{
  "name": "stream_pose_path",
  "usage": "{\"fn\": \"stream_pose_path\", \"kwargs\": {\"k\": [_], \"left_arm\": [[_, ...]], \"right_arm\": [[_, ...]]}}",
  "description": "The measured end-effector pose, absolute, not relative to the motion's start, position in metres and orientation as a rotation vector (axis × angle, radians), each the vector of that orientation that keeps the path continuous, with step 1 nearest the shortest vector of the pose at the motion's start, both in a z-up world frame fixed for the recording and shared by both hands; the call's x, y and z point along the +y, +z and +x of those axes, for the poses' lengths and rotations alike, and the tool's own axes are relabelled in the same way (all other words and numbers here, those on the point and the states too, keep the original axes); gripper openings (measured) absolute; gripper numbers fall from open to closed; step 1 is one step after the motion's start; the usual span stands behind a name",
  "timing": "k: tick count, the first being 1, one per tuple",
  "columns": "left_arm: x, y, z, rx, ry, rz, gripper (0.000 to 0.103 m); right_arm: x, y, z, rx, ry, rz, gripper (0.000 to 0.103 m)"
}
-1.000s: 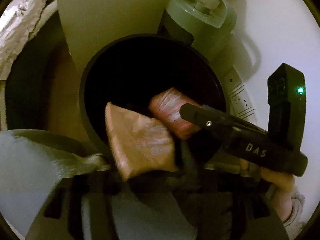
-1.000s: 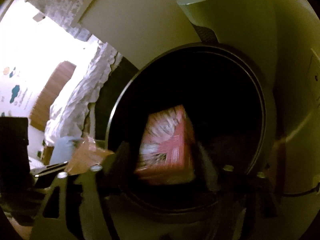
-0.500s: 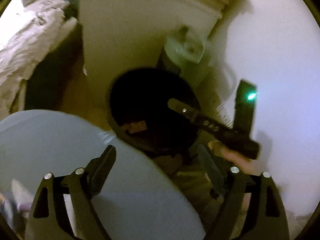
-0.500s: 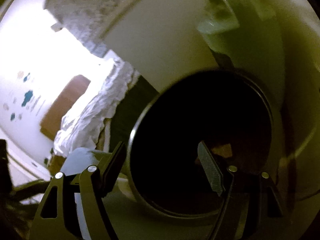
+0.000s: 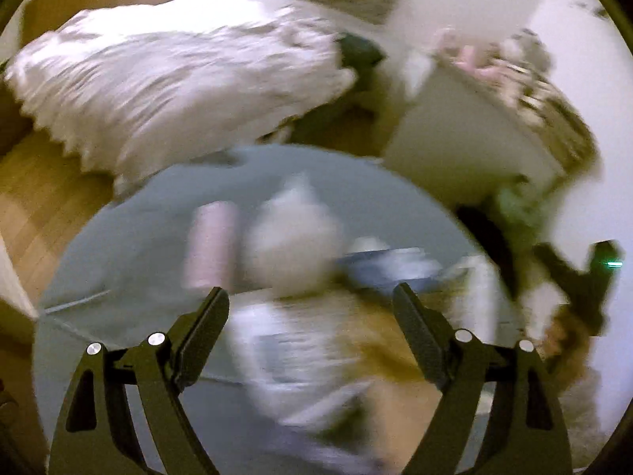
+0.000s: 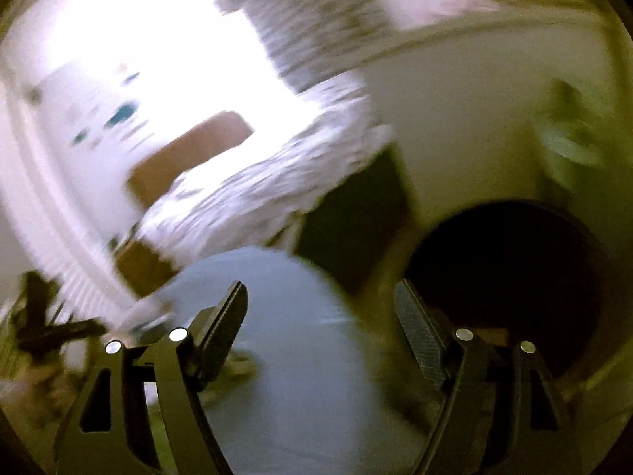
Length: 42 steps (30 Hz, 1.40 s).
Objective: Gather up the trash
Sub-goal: 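Grasp the pink roller with the left tool while the right tool grasps the white cat toy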
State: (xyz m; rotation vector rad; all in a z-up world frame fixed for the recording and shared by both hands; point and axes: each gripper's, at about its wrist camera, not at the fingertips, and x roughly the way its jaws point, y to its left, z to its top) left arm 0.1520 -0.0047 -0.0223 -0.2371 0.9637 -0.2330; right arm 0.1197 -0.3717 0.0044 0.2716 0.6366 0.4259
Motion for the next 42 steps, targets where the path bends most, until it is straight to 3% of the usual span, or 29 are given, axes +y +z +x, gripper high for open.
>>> {"fn": "stream_pose_path", "kwargs": {"k": [3,5,17,21,23,25,31,37,39,42], "left_arm": [[0.017,-0.045,0.167,1.004,-0.231,-0.238,0.064],[0.019,-0.053,0.179,1.009,-0.245,-0.217,0.060],[0.048,-0.061,0.202,0.984,-0.269,-0.207,0.060],[0.043,-0.064,0.208,0.980,-0.284,-0.157,0.048],[0.042,-0.064,0.209,0.976,-0.287,-0.141,0.047],[0.042,-0.065,0.208,0.972,-0.287,-0.130,0.047],[0.041,-0.065,0.206,0.963,-0.268,-0.130,0.049],[0.025,-0.064,0.210,0.974,-0.248,-0.044,0.047],[0.023,-0.065,0.212,0.972,-0.238,-0.031,0.030],[0.025,-0.064,0.213,0.970,-0.232,-0.069,0.028]], "right_arm": [[-0.304,0.029,0.128,0.686,0.571,0.107,0.076],[-0.266,0.038,0.131,0.718,0.636,0.026,0.076],[-0.098,0.018,0.201,1.003,0.768,-0.157,0.075],[-0.053,-0.005,0.221,1.092,0.758,-0.227,0.070],[-0.035,-0.017,0.228,1.130,0.748,-0.276,0.068],[-0.029,-0.027,0.236,1.172,0.756,-0.255,0.067],[-0.032,-0.022,0.233,1.143,0.797,-0.229,0.036],[-0.099,0.023,0.224,0.973,0.750,0.035,0.034],[-0.124,0.034,0.219,0.929,0.775,0.132,0.034],[-0.164,0.048,0.206,0.861,0.866,0.312,0.034]]}}
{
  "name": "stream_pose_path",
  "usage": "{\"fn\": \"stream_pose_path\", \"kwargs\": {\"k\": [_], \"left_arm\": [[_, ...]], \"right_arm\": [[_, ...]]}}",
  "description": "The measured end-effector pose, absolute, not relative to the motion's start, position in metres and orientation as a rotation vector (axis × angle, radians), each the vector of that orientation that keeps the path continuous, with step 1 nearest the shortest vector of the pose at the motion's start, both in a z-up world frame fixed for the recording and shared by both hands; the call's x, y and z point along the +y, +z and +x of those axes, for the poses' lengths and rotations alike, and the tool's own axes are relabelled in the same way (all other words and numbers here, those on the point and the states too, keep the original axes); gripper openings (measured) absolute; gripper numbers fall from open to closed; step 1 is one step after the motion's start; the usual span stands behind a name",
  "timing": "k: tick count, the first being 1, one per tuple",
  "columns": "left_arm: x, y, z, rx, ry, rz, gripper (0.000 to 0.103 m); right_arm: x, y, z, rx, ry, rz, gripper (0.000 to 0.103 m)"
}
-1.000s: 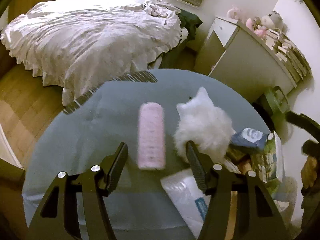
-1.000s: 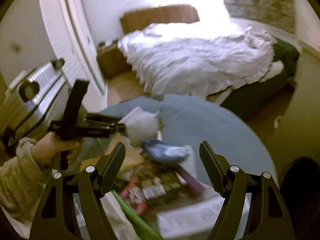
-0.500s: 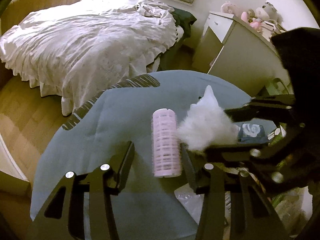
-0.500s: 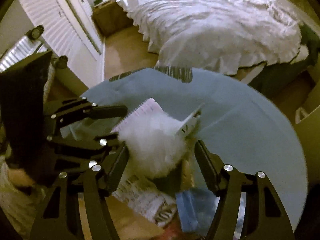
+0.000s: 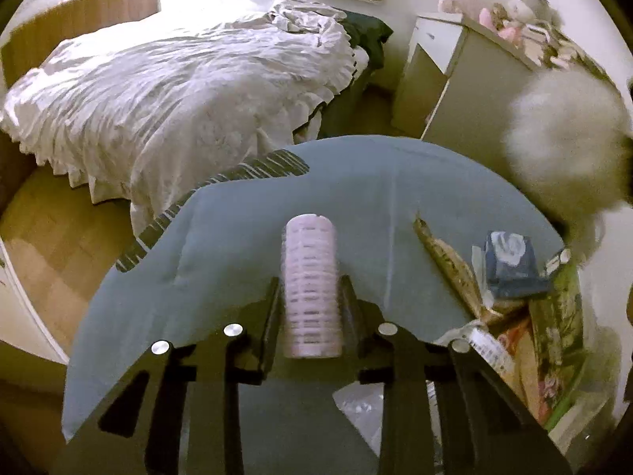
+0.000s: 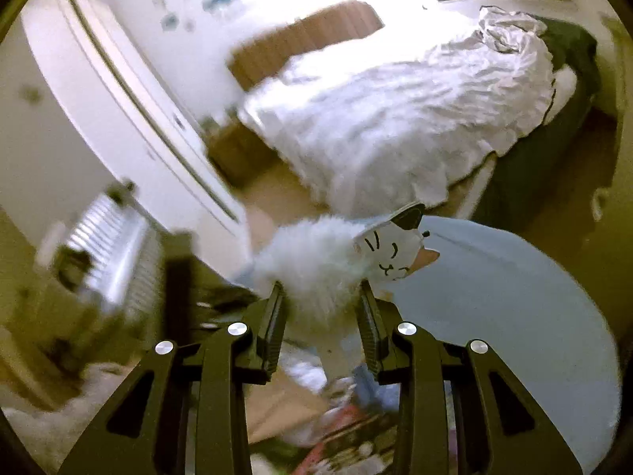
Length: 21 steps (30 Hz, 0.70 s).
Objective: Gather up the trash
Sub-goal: 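Grasp the pink roller with the left tool while the right tool grasps the white cat toy, then carry both items over the black bin and open both tools to drop them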
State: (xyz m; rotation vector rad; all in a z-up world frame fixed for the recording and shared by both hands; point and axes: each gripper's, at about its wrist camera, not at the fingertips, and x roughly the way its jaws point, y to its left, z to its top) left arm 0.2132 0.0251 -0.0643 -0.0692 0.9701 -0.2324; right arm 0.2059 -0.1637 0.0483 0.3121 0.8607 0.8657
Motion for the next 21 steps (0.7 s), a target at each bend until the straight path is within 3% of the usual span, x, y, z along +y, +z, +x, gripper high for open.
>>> {"fn": "stream_pose_path", "kwargs": {"k": [6,11,16,21], "left_arm": [[0.029,-0.045,0.198,0.929,-0.258,-0.192,0.028],[-0.011,0.002,0.189,0.857,-0.366,-0.194,0.028],[-0.094,0.046,0.199,0.792,-0.531,-0.167,0.028],[-0.184,0.057,0.215,0.778,-0.667,-0.138,0.028]], "right_arm": [[-0.246,0.065,0.177,0.726,0.847,0.439,0.034],[-0.342,0.059,0.157,0.591,0.713,0.548,0.034],[-0.430,0.046,0.142,0.486,0.479,0.598,0.034],[-0.493,0.031,0.129,0.417,0.287,0.596,0.034]]}}
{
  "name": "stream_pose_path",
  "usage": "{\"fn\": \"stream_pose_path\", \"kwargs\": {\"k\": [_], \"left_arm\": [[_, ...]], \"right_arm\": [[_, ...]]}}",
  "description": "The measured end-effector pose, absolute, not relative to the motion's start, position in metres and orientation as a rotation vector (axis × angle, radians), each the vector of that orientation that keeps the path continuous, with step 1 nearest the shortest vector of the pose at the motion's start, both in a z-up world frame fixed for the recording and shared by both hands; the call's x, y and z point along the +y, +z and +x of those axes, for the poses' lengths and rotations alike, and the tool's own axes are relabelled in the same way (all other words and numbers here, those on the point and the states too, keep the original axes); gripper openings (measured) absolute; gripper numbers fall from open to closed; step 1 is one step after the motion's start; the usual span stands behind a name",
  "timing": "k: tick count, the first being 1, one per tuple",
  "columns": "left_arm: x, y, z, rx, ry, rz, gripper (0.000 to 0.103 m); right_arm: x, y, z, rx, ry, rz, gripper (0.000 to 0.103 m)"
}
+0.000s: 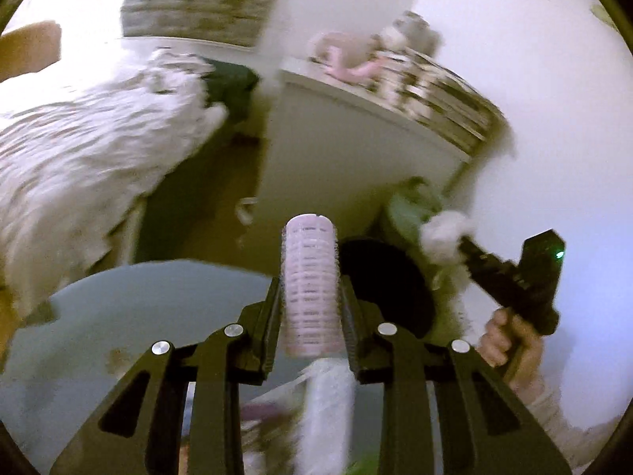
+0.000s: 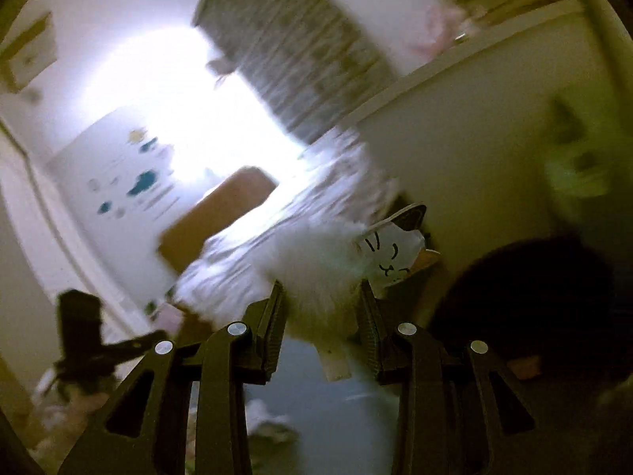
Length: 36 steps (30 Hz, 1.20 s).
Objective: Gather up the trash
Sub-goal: 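Carry both items over the black bin and open both tools to drop them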
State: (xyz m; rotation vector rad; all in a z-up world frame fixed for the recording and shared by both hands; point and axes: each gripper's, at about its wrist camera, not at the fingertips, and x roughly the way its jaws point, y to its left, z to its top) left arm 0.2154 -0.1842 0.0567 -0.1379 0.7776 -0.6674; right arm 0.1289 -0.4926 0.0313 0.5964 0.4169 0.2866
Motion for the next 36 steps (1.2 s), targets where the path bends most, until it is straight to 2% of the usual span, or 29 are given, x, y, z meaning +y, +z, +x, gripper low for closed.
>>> {"fn": "stream_pose_path", "kwargs": {"k": [7,11,22,36], "left_arm": [[-0.304,0.034,0.238,0.851,-0.821,-0.085,0.028],[-0.353,0.010,0.252,0.924,-0.852,-0.050,0.028],[-0.396,-0.031,0.267,1.030,-0.838,0.001,0.029],[-0.410,-0.055,0.276,1.072,-0.814,0.019,0.029]], "right_arm": [[-0.547,-0.022,0.126,0.441,0.081,0.617,0.034],[-0.567,-0.033,0.131,0.439,0.028,0.647,0.034],[-0.576,-0.069,0.151,0.567,-0.014,0.712,0.034],[-0.569,-0.071,0.153,0.620,-0.021,0.764,0.035]]}}
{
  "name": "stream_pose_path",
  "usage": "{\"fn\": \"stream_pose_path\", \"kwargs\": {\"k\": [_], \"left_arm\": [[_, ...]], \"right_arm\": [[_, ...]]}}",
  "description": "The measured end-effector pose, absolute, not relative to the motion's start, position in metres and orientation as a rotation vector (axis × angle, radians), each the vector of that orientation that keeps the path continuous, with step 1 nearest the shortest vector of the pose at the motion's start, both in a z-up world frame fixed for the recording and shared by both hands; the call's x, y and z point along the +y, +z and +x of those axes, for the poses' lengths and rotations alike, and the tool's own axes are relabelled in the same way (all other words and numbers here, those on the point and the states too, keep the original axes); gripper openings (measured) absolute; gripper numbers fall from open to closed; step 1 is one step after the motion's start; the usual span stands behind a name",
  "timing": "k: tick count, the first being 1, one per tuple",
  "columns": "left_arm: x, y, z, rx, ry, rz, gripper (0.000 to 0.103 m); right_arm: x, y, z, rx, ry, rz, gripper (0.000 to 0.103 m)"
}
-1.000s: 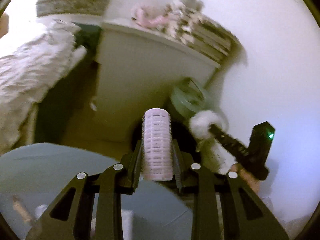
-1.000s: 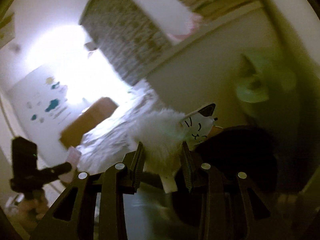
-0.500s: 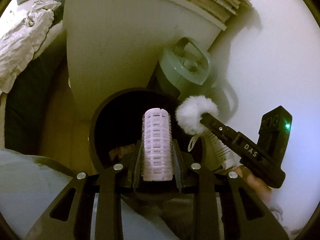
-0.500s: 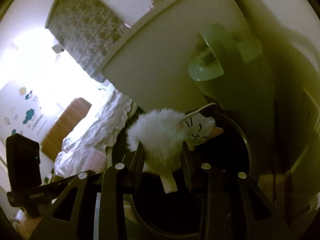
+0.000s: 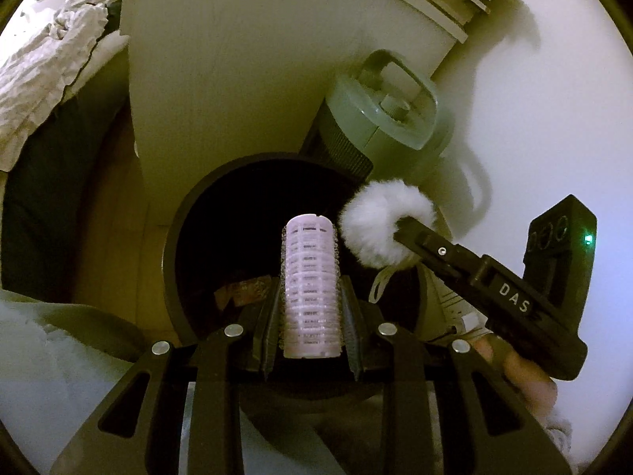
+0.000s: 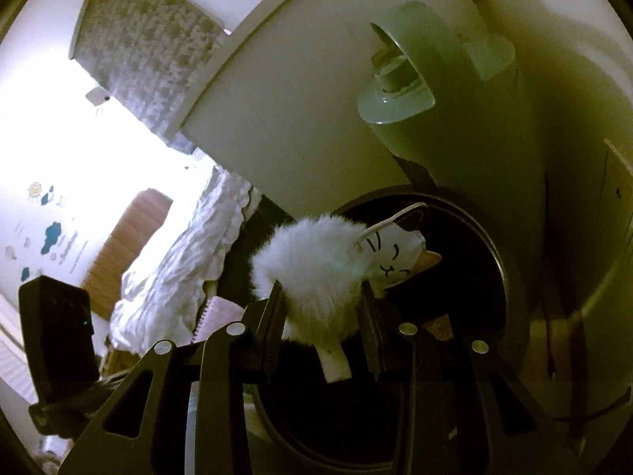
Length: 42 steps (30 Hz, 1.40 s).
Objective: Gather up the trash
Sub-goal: 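Carry both items over the black bin and open both tools to drop them, then grasp the brown paper bag with the left tool while the right tool grasps the white milk carton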
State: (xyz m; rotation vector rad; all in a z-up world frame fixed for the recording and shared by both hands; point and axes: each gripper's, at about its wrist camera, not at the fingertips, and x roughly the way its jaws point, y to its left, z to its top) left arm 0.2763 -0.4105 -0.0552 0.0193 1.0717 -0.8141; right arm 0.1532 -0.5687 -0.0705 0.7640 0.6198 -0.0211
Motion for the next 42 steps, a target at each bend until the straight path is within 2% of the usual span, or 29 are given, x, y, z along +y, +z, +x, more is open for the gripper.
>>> {"fn": "stream_pose_path", "kwargs": {"k": [6,8,9,13,16,17,19,20,21,28,30,32,38,42], "left_arm": [[-0.411,-0.059,0.281,1.077,-0.805,0.015,0.029],[-0.412,-0.061,0.281,1.080,-0.802,0.016,0.029],[-0.412,-0.061,0.281,1.080,-0.799,0.018,0.030],[-0.411,-0.060,0.281,1.077,-0.789,0.020,0.030],[-0.411,-0.059,0.281,1.078,-0.785,0.015,0.031],[-0.411,-0.059,0.280,1.079,-0.782,0.015,0.034],[-0.410,-0.057,0.279,1.080,-0.771,0.015,0.050],[-0.408,-0.055,0.278,1.077,-0.761,0.018,0.066],[-0.407,-0.052,0.276,1.062,-0.753,0.024,0.076],[-0.382,-0.023,0.257,1.028,-0.736,-0.017,0.077],[-0.365,-0.007,0.242,1.010,-0.727,-0.045,0.078],[-0.341,0.010,0.223,0.984,-0.713,-0.075,0.085],[-0.232,0.048,0.161,0.872,-0.630,-0.126,0.085],[-0.138,0.041,0.129,0.849,-0.459,-0.133,0.085]], "right_arm": [[-0.569,-0.074,0.156,0.629,-0.029,0.775,0.036],[-0.569,-0.074,0.154,0.627,-0.033,0.782,0.040],[-0.570,-0.073,0.153,0.625,-0.038,0.789,0.042],[-0.572,-0.073,0.149,0.603,-0.055,0.815,0.059],[-0.573,-0.073,0.147,0.590,-0.059,0.823,0.064],[-0.572,-0.073,0.146,0.587,-0.063,0.824,0.065],[-0.573,-0.073,0.146,0.583,-0.062,0.828,0.066],[-0.573,-0.073,0.146,0.581,-0.063,0.829,0.066],[-0.573,-0.073,0.146,0.577,-0.064,0.831,0.066],[-0.568,-0.076,0.146,0.563,-0.056,0.834,0.069],[-0.564,-0.077,0.146,0.563,-0.048,0.829,0.070],[-0.556,-0.078,0.147,0.569,-0.033,0.813,0.070],[-0.520,-0.073,0.141,0.593,0.053,0.719,0.070],[-0.489,-0.061,0.126,0.591,0.151,0.650,0.074]]}}
